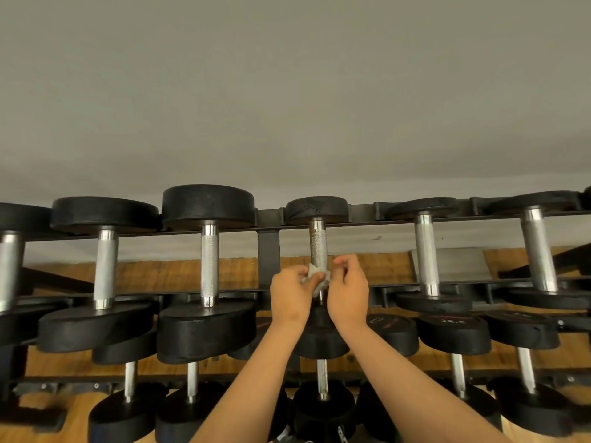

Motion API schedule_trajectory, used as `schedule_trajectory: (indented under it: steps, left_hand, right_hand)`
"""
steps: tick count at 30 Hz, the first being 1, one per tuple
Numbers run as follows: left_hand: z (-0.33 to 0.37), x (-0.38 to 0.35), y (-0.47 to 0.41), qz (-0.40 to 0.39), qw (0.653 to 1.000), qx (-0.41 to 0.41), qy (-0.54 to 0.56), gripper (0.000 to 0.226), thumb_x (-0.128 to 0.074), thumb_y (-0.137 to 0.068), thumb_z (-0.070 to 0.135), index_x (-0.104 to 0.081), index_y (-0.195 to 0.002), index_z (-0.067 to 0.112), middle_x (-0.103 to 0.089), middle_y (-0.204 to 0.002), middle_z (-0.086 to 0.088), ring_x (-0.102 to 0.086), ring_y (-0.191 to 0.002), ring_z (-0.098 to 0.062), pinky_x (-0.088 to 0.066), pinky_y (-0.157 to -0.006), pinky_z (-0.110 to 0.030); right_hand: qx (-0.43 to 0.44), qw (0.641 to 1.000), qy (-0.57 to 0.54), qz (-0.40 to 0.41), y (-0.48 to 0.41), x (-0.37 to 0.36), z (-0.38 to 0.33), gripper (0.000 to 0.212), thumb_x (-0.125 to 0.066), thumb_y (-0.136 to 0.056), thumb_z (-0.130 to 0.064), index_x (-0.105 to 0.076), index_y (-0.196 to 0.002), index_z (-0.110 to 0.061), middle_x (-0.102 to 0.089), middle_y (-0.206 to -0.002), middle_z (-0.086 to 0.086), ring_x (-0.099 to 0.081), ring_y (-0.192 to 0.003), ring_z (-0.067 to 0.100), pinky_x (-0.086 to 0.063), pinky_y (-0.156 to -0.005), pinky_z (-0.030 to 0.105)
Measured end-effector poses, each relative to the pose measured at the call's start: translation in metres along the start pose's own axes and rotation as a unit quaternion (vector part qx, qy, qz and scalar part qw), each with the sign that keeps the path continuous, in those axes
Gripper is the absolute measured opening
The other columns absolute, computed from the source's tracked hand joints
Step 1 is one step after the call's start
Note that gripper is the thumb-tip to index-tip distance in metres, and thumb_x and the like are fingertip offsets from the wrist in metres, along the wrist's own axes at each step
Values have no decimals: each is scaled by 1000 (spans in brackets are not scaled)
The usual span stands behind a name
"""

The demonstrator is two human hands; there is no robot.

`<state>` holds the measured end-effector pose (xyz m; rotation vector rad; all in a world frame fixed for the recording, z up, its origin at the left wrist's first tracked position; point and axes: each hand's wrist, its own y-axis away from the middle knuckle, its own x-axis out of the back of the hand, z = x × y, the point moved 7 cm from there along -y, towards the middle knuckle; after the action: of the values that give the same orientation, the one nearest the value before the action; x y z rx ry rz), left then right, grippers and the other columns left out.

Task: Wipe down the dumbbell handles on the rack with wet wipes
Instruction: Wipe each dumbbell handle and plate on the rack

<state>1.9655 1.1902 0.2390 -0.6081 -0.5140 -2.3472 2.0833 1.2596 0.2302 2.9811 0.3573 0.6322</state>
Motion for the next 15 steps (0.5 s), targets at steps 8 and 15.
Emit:
schedule_trajectory:
  steps: [8,15]
  left_hand:
    - [10,-3,-13,22,992,25,119,8,-75,-85,20,-69,-84,15,-66,-73,10,-62,-64,4,-48,-59,-10]
    - [9,1,-18,97,975,78,182,7,-74,-86,15,-72,-89,9,-66,-76,9,-61,-70,3,-49,-64,-11]
  right_hand:
    - [-1,1000,3,9,-1,-1,0,11,-45,-100,-16,-54,-96,-20,-62,-89,2,-60,-80,17,-50,-66,30]
    - [2,1000,8,15,-1,1,-2,13,-42,-101,-19,-53,-94,-21,-61,-86,1,-59,-78,17,-48,-64,30]
